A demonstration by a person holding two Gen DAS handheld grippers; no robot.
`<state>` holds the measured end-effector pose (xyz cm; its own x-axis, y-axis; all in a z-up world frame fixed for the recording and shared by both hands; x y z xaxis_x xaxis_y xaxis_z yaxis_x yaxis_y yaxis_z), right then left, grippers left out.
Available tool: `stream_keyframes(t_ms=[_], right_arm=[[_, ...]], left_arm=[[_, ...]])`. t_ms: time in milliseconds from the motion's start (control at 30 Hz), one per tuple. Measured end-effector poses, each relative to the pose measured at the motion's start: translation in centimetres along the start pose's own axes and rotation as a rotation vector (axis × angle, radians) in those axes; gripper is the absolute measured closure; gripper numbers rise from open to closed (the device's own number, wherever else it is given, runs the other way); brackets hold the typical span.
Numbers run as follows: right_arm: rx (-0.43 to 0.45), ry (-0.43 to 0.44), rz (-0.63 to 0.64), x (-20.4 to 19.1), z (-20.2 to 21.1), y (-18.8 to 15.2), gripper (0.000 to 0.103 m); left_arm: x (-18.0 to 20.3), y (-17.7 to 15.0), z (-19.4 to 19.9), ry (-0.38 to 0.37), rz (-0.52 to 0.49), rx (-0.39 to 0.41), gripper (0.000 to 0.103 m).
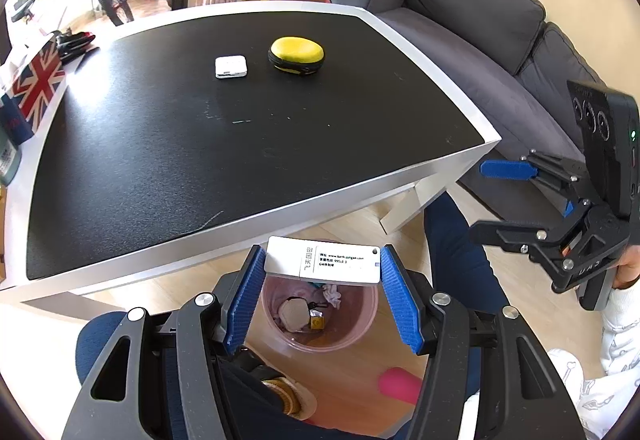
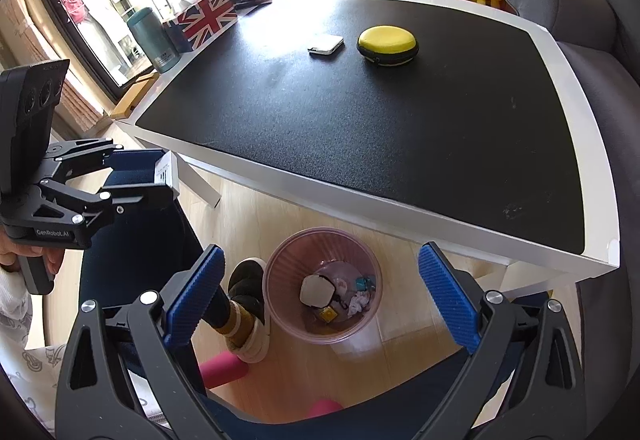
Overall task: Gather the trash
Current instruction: 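Carry pouch and USB stick over the wastebasket and open both grippers, then move the right gripper back to the round yellow pouch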
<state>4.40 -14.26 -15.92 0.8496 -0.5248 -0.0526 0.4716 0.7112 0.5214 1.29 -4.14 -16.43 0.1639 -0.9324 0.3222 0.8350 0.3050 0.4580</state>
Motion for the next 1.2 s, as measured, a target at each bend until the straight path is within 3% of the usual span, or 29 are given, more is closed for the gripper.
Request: stream_keyframes(t_ms=[633,667,733,1200], right_arm=[[0.029,-0.042,-0.046,2.3,1.4,-0.1,0.007],[0.030,-0.043,-0.048,2.5,1.5,-0.1,0.007],[0.033,-0.045,-0.051,2.6,1.6,0.0,0.007],[0.026,-0.036,-0.052,2.4,1.3,-0.1,0.007]], left_arm=[[2.5,-0.5,-2.1,-0.036,-0.050,-0.052,0.045],[2.5,-0.4,-2.0,-0.037,-0.050,-0.048,0.044],[2.6,-0.1,-1.8,-0.045,-0.049,-0.031,0.011],[1.4,0.4,-1.3,-0.001,-0.010,-0.006,0.008]])
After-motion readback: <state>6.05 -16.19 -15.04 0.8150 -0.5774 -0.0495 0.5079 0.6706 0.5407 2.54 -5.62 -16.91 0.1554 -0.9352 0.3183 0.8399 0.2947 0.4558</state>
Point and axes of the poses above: each gripper's, at about its wrist camera, not at the fingertips, and z roughly against the way its jaws point, x to its right, y to its top, the point moved 9 cm from there along -z, roughly the way its jaws point, and after that the axes turned 10 degrees about z, right-handed, at the moved point
